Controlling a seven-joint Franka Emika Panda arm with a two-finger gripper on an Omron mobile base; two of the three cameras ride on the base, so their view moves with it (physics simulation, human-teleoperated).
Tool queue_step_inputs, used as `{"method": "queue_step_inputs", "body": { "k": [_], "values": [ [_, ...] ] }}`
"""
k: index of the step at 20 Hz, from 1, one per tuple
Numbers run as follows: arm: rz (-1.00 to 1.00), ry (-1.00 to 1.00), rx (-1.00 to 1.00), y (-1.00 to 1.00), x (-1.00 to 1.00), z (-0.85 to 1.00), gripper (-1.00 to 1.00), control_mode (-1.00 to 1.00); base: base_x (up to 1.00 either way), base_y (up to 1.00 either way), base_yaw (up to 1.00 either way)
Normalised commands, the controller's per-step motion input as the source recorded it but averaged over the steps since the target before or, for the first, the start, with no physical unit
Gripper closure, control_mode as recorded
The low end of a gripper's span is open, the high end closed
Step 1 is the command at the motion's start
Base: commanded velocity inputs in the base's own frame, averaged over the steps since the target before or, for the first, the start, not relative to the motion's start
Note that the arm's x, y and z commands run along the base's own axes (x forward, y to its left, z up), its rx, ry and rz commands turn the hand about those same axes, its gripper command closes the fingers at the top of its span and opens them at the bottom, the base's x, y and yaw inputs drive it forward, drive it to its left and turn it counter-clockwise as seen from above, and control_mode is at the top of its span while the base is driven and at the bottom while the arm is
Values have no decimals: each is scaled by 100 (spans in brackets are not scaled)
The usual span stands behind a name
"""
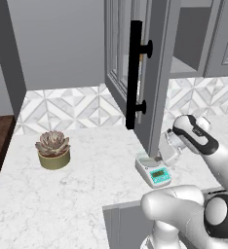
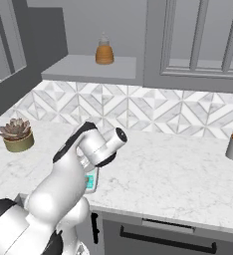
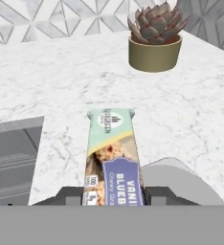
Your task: Pick the bar and place it on the digital scale for weighing, and close the cabinet.
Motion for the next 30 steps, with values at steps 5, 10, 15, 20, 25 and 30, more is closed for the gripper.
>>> {"method": "queue_step_inputs", "body": {
  "k": [5,10,15,20,25,30],
  "values": [
    [3,0,0,0,37,-30,100,-100,0,0,0],
    [1,0,0,0,34,-28,100,-100,0,0,0],
    [1,0,0,0,23,-29,100,-100,0,0,0],
    [1,0,0,0,8,-23,100,-100,0,0,0],
    [4,0,0,0,-14,-14,-100,-100,0,0,0],
    [3,0,0,0,-19,-9,-100,-100,0,0,0]
  ]
}}
